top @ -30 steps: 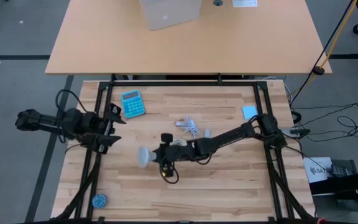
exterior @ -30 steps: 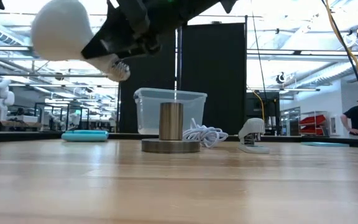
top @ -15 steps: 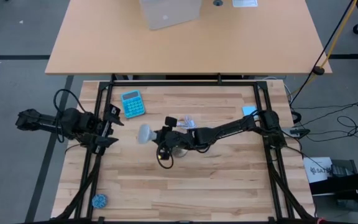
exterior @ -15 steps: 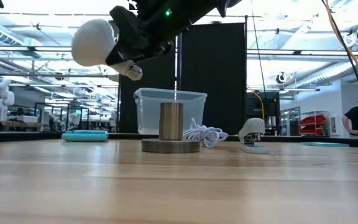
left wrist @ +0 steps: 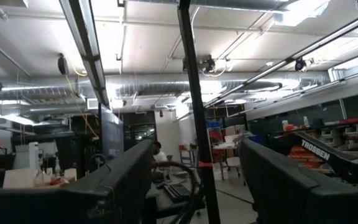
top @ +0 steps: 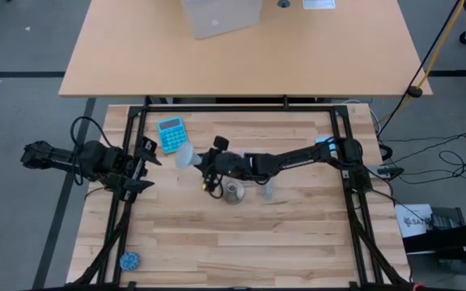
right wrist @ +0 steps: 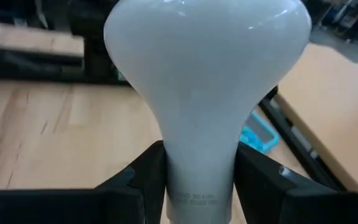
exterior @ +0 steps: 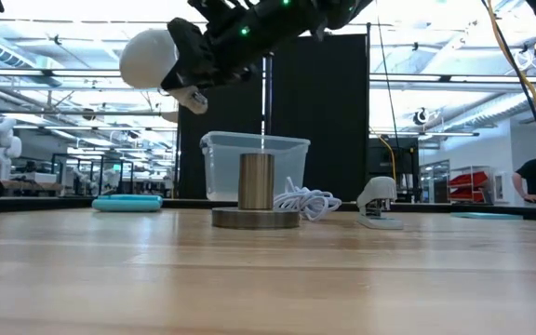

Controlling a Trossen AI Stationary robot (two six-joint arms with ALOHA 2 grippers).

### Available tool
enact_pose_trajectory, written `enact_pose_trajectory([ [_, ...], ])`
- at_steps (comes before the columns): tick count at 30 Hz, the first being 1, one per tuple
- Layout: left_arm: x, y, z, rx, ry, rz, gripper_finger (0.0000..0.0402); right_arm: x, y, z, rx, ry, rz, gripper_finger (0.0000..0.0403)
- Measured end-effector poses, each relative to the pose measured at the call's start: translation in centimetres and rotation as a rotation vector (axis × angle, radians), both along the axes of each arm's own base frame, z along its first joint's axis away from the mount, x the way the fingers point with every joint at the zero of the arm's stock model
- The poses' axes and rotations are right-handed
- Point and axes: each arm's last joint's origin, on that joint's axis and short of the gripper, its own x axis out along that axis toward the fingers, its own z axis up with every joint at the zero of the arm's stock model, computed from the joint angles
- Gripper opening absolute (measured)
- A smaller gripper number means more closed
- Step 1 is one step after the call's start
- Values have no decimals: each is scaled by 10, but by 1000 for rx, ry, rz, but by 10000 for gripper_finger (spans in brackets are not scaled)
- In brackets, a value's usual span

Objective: Screw lightbulb
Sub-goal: Insert the light bulb into the lamp

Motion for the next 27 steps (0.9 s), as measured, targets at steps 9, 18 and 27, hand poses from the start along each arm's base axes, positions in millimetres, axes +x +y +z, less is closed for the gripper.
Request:
enact_pose_trajectory([
  [9, -3, 0, 1, 9, -15, -18, 247, -15, -54, 41, -40, -108, -58, 149],
  [18, -9, 1, 0, 12, 6, -19, 247, -93, -104, 84, -64, -311, -183, 148],
  [27, -6, 2, -6, 34, 64, 67, 247, -201, -83, 57, 2, -547, -85, 151],
])
